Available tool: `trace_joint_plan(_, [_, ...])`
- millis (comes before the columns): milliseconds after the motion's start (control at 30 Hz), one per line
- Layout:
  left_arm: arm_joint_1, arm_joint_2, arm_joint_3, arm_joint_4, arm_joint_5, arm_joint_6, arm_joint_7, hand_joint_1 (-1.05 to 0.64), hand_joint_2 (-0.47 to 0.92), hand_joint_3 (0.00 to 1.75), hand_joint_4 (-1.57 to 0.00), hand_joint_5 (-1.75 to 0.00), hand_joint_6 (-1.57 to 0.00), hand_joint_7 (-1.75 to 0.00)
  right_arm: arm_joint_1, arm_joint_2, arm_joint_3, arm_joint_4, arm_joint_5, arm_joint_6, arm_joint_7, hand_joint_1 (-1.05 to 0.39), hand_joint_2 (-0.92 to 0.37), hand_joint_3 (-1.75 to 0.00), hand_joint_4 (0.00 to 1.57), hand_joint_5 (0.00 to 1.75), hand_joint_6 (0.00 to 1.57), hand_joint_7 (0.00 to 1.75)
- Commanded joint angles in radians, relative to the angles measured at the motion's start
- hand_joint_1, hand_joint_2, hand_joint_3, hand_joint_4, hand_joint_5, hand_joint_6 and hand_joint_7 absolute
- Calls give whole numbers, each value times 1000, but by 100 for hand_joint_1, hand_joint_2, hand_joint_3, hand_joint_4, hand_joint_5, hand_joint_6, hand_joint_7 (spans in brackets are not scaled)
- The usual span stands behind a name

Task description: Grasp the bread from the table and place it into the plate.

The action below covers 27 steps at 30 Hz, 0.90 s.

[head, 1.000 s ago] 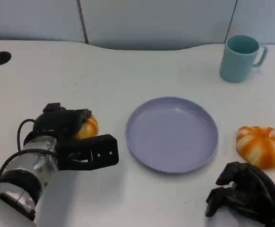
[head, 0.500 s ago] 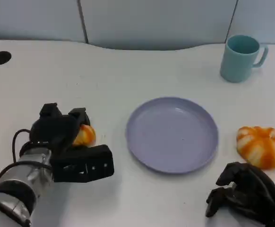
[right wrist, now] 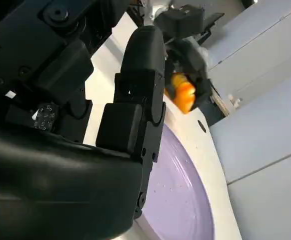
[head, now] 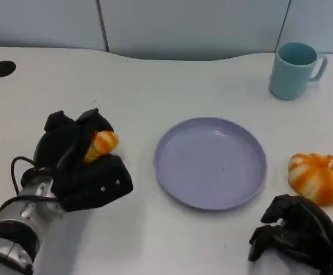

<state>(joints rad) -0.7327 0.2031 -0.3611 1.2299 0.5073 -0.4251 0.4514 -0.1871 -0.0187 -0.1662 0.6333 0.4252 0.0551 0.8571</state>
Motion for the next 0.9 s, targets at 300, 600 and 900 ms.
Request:
trace_joint_plan(300, [-76, -69, 62, -155, -74, -85, -111, -11, 35, 155, -91, -175, -73, -175, 10, -11, 1, 30, -1, 11, -7, -51, -92, -17, 64, 139, 80, 70])
trace_joint_plan(600, [-125, -116, 36, -194, -42, -72, -156, -15, 34, 155, -95, -175, -75, -175, 13, 1, 9, 16, -2, 18, -25, -49, -92, -20, 63, 143, 75, 80])
trace_joint_plan(900, [-139, -121, -41, -186, 25, -140, -180, -22, 36, 154, -97, -175, -80, -175, 31, 6, 24, -14, -12, 12, -37, -49, -92, -24, 60, 145, 72, 83])
